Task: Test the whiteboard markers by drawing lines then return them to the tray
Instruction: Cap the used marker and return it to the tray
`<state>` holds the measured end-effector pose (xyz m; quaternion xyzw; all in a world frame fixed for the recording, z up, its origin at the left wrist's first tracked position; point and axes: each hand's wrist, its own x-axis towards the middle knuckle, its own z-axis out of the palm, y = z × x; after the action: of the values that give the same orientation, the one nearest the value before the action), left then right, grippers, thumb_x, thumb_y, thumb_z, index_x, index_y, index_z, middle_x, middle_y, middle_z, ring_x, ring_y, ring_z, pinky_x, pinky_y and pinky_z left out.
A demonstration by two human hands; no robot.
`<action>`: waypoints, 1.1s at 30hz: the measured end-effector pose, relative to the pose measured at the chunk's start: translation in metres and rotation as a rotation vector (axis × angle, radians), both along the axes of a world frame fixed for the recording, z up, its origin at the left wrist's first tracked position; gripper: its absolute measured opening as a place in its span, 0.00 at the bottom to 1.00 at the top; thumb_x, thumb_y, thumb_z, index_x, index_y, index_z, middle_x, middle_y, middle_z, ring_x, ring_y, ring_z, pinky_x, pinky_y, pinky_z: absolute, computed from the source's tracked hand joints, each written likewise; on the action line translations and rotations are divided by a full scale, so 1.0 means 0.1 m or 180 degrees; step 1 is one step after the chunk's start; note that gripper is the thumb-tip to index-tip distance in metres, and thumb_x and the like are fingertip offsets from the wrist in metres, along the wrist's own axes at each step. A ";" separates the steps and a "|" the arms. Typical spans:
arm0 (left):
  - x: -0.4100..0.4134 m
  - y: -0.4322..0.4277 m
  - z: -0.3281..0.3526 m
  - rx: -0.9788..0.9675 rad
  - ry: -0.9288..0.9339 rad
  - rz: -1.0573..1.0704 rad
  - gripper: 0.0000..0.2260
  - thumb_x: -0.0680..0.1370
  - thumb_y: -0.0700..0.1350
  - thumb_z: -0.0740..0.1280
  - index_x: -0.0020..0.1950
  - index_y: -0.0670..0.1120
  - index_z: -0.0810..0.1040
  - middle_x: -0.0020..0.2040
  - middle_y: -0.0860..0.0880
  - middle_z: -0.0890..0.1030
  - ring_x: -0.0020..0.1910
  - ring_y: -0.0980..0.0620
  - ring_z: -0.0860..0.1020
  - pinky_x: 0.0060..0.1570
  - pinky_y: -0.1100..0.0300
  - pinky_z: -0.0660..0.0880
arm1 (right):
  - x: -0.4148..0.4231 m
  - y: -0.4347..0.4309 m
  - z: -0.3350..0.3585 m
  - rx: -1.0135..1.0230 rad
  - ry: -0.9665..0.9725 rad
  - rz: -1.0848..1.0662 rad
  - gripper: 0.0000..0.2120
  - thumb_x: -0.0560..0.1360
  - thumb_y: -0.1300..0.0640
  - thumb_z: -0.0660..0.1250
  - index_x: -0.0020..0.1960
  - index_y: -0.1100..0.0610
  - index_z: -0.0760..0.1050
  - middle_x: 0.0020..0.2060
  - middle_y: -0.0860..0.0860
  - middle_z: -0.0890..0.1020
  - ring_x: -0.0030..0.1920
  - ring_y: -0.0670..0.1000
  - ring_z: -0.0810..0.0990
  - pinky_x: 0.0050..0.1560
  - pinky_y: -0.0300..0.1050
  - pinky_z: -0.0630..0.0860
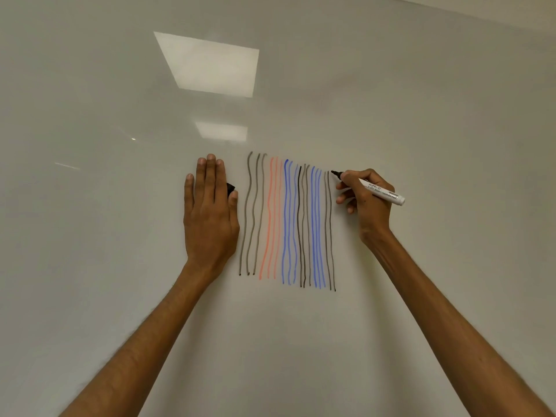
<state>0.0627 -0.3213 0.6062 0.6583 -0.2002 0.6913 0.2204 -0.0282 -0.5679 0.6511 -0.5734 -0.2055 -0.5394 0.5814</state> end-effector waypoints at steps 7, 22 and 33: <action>0.01 0.00 0.00 -0.0010 -0.0007 -0.0010 0.24 0.85 0.45 0.51 0.80 0.38 0.53 0.80 0.41 0.54 0.80 0.46 0.51 0.79 0.48 0.48 | 0.03 0.00 -0.03 -0.0110 -0.0014 -0.0133 0.05 0.78 0.63 0.68 0.43 0.60 0.78 0.36 0.51 0.84 0.28 0.51 0.81 0.24 0.39 0.71; 0.00 0.00 -0.02 0.0005 0.0011 -0.0112 0.24 0.86 0.47 0.51 0.79 0.37 0.54 0.80 0.40 0.55 0.80 0.45 0.51 0.79 0.49 0.46 | 0.00 -0.06 -0.34 0.0025 0.0038 -0.0090 0.07 0.77 0.67 0.68 0.40 0.62 0.77 0.32 0.53 0.83 0.26 0.52 0.79 0.25 0.39 0.74; 0.01 0.01 -0.04 -0.0014 -0.0050 -0.0238 0.24 0.86 0.47 0.52 0.79 0.36 0.56 0.79 0.39 0.57 0.80 0.44 0.53 0.79 0.48 0.47 | -0.03 -0.10 -0.62 0.0038 0.0176 -0.0017 0.11 0.76 0.70 0.67 0.36 0.61 0.75 0.29 0.55 0.81 0.25 0.53 0.78 0.25 0.40 0.73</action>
<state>0.0635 -0.3206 0.6025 0.6444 -0.2249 0.6882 0.2459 -0.0307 -0.5776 0.5895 -0.5851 -0.1845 -0.5261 0.5888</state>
